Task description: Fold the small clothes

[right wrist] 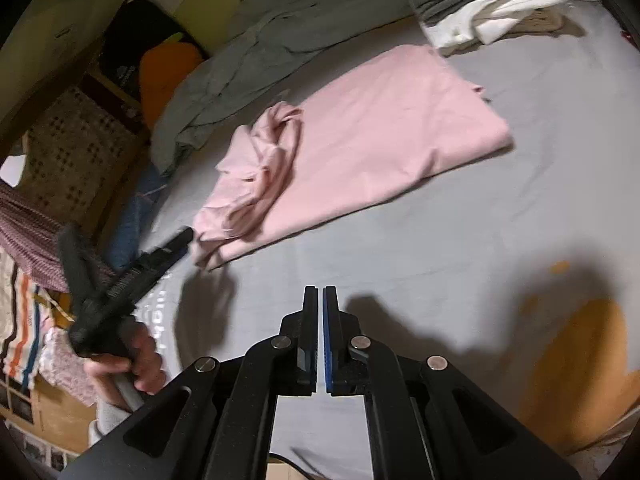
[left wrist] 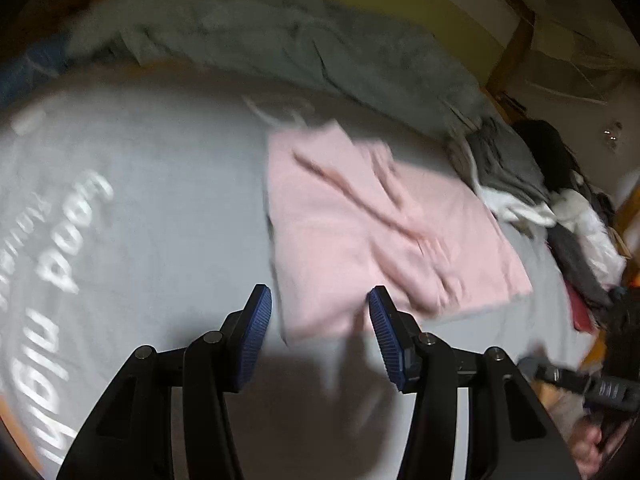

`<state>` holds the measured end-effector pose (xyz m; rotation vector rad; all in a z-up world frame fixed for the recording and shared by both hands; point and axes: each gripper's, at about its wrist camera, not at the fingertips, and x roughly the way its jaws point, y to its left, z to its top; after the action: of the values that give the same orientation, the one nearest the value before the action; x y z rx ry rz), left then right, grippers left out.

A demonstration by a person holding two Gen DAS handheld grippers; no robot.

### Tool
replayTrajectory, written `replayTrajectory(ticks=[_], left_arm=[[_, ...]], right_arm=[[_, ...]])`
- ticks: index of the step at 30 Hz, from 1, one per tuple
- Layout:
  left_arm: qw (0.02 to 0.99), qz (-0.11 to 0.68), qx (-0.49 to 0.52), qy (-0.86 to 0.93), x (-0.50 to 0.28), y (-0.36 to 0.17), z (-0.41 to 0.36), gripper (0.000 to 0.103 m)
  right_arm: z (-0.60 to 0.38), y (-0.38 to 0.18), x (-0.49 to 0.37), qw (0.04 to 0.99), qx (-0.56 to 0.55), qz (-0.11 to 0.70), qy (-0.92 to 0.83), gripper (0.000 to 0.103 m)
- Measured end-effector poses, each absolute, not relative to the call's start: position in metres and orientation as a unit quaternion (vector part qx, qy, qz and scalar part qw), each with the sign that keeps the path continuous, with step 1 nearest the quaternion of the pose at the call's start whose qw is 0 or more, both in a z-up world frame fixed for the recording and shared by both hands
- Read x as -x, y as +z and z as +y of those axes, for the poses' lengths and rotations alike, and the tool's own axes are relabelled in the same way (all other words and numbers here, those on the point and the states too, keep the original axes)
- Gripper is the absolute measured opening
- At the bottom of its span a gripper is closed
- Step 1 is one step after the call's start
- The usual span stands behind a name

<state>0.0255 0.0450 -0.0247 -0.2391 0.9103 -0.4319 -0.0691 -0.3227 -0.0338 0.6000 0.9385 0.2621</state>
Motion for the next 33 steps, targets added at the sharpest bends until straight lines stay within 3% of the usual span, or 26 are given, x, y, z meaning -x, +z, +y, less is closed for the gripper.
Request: replayTrajectory(ticks=[3, 7, 9, 11, 20, 24, 29, 33], left_arm=[[0.872, 0.437, 0.095, -0.198, -0.017, -0.037, 0.040, 0.049], [0.908, 0.393, -0.012, -0.143, -0.008, -0.040, 0.026, 0.051], [0.912, 0.387, -0.010, -0.136, -0.009, -0.041, 0.028, 0.051], [0.914, 0.384, 0.023, -0.133, -0.010, -0.044, 0.036, 0.051], [0.932, 0.352, -0.012, -0.085, 0.007, -0.051, 0.042, 0.054], [0.935, 0.346, 0.016, -0.080, 0.005, -0.052, 0.051, 0.060], [0.929, 0.349, 0.080, -0.095, 0.002, -0.052, 0.069, 0.060], [0.928, 0.341, 0.115, -0.098, 0.007, -0.052, 0.077, 0.060]], right_arm=[[-0.317, -0.024, 0.062, 0.839, -0.282, 0.444, 0.142, 0.001], [-0.299, 0.006, 0.041, 0.862, -0.205, 0.442, 0.137, 0.001], [-0.285, 0.022, 0.028, 0.873, -0.157, 0.437, 0.151, 0.010], [-0.268, 0.035, 0.011, 0.882, -0.115, 0.429, 0.155, 0.028], [-0.185, 0.016, -0.059, 0.878, 0.078, 0.452, 0.140, 0.029], [-0.190, -0.013, -0.090, 0.856, 0.057, 0.498, 0.127, 0.029], [-0.211, -0.011, -0.097, 0.888, 0.080, 0.450, 0.059, 0.029], [-0.252, -0.014, -0.096, 0.885, 0.011, 0.463, 0.037, 0.032]])
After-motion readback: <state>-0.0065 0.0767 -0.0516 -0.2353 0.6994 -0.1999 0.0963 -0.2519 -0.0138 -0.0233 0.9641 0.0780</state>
